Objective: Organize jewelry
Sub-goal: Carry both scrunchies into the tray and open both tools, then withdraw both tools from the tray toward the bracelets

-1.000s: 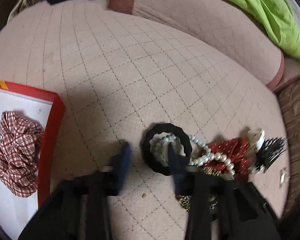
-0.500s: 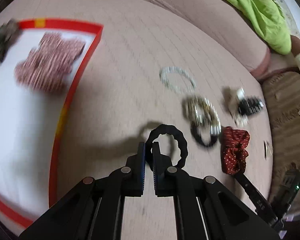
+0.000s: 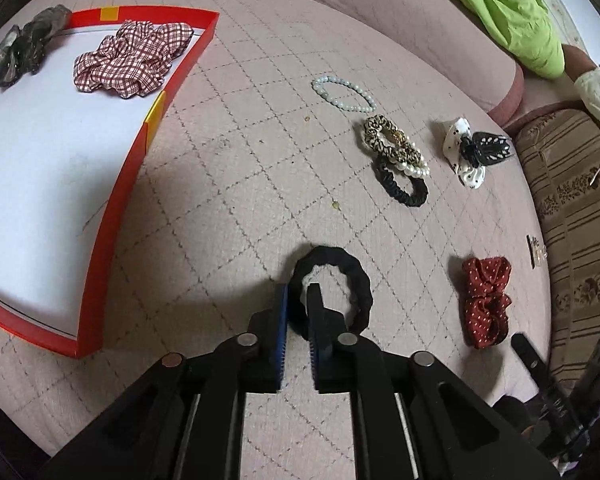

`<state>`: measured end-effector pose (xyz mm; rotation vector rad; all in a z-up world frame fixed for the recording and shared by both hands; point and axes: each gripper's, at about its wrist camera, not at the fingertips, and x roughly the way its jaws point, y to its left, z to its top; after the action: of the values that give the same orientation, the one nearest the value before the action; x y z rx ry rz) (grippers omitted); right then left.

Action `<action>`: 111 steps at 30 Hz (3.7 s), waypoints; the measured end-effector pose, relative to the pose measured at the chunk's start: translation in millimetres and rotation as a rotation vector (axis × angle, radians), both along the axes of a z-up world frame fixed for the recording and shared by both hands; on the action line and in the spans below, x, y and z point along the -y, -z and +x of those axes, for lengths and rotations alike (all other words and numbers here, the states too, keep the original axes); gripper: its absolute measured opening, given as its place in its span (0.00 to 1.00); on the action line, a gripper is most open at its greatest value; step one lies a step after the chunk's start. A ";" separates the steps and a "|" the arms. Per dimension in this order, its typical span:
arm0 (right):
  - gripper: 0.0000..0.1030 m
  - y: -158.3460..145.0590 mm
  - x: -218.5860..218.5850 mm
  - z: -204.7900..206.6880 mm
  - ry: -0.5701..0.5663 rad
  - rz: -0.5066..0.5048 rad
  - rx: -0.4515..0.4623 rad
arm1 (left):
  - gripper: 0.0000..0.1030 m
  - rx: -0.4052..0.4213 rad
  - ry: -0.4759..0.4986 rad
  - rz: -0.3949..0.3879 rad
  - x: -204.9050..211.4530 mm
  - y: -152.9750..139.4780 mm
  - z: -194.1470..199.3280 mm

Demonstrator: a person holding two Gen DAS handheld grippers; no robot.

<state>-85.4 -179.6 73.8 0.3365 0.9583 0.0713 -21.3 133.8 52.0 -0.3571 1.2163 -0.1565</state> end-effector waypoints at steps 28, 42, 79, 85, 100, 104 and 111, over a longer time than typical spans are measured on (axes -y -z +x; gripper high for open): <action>0.11 -20.6 -48.8 14.3 -0.121 -0.071 0.039 | 0.05 0.229 -0.024 0.075 -16.2 -74.7 -33.5; 0.11 -54.5 -153.0 28.7 -0.353 -0.013 0.044 | 0.05 0.197 -0.368 0.143 -169.7 -58.1 -44.8; 0.52 -40.9 -363.5 18.8 -0.758 -0.247 0.135 | 0.48 0.322 -0.649 0.213 -264.9 -61.3 -84.3; 0.59 -54.9 -343.3 -1.0 -0.719 -0.221 0.176 | 0.48 0.328 -0.619 0.281 -244.9 -84.3 -100.8; 0.60 -53.0 -199.7 -9.8 -0.399 -0.165 0.128 | 0.57 0.381 -0.312 0.309 -120.7 -124.5 -86.4; 0.60 -46.5 -158.1 -9.2 -0.307 -0.141 0.107 | 0.57 0.374 -0.225 0.322 -89.2 -121.3 -80.9; 0.61 -55.9 -94.2 -22.9 -0.140 -0.153 0.147 | 0.57 0.324 -0.120 0.275 -39.2 -103.7 -51.8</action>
<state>-108.2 -85.4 129.8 0.1209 0.8353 0.1473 -73.0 173.0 155.7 -0.1549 0.8792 0.0561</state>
